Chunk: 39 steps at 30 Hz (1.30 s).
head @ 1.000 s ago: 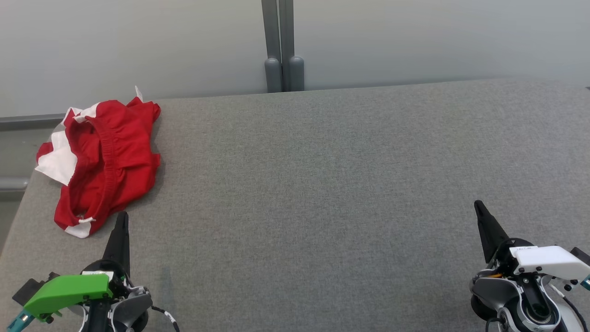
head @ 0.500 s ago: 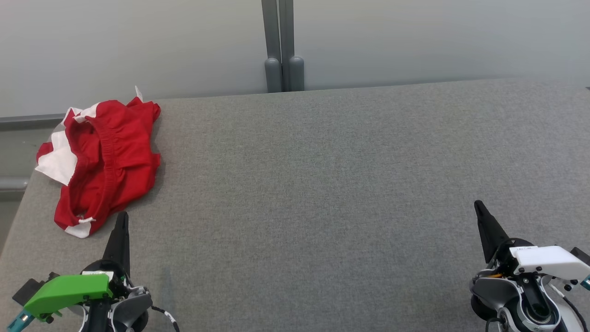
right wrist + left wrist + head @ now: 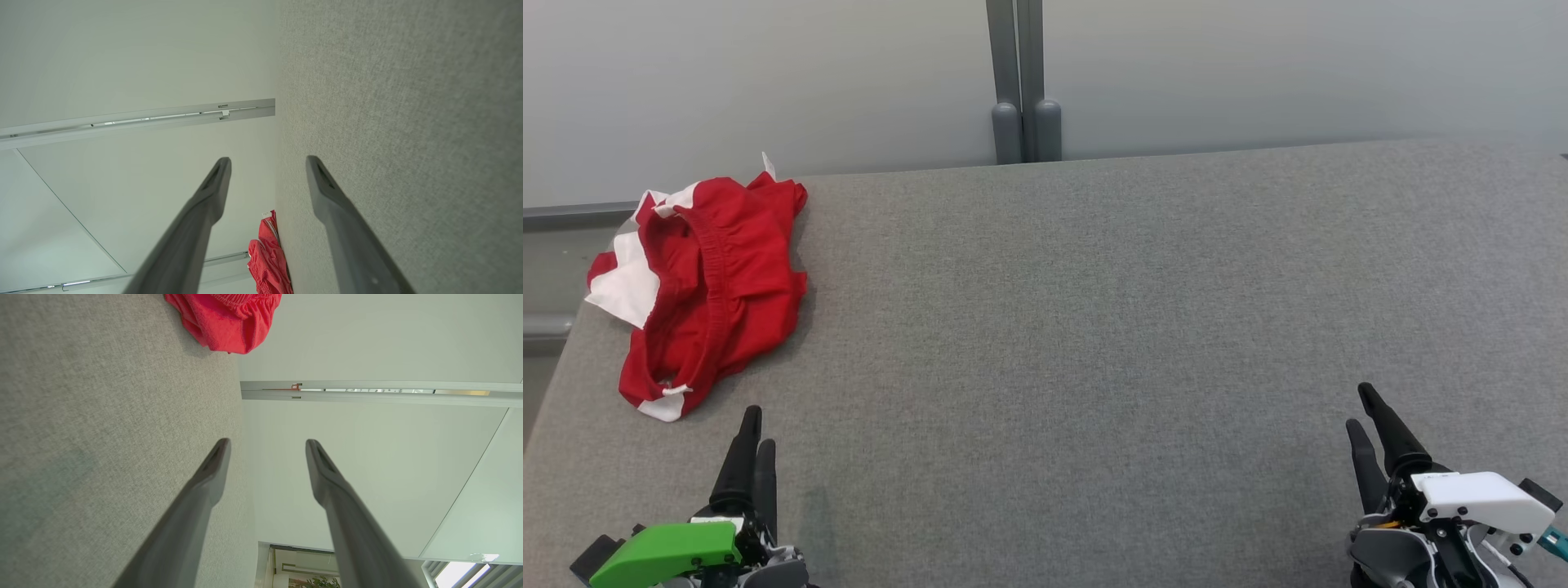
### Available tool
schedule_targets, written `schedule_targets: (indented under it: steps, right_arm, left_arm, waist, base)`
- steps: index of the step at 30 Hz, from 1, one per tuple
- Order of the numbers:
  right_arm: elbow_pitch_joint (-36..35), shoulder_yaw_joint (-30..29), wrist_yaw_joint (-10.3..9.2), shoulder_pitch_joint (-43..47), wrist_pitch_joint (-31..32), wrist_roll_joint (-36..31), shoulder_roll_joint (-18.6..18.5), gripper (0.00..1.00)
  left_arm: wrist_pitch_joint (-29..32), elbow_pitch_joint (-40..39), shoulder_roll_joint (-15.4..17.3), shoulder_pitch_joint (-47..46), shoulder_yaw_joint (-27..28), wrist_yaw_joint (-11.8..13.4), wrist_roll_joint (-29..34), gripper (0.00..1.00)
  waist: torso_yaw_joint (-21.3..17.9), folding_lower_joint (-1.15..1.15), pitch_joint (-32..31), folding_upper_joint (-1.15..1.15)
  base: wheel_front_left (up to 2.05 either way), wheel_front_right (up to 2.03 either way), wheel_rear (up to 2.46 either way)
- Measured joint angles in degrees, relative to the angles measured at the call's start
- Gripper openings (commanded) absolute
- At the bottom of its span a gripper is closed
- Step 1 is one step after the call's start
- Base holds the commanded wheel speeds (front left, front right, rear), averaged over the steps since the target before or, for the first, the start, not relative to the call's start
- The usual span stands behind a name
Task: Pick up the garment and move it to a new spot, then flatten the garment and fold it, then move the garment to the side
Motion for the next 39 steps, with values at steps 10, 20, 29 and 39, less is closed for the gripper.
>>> schedule_targets:
  steps: [10, 20, 29, 39]
  right_arm:
    - [-0.9, 2.0, -0.07, 0.2, -2.8, -2.0, 0.0, 1.00]
    - [-3.8, 3.3, -0.07, 0.2, -5.5, -9.2, -0.1, 1.00]
    - [-6.6, 4.1, -0.07, 0.5, -7.6, -18.6, -0.1, 1.00]
    - [-9.7, 5.5, -0.07, 0.6, -9.7, -31.0, -0.2, 1.00]
  left_arm:
    - [-3.0, -1.7, 0.0, 0.2, -2.0, 0.0, 2.2, 1.00]
    - [-5.7, -5.0, 0.0, 0.4, -3.5, 1.3, 10.6, 1.00]
    - [-7.7, -7.8, 0.1, 0.4, -5.0, 3.0, 19.8, 1.00]
    - [-9.8, -9.4, 0.1, 0.8, -6.9, 4.2, 31.8, 1.00]
  waist:
    - [0.0, 0.00, 0.0, 0.00]
    - [0.0, 0.00, 0.1, 0.00]
    - [0.0, 0.00, 0.2, 0.00]
    - [0.1, 0.00, 0.3, 0.00]
  base:
    - [0.00, 0.00, 0.00]
    - [0.00, 0.00, 0.00]
    - [0.00, 0.00, 0.00]
    - [0.00, 0.00, 0.00]
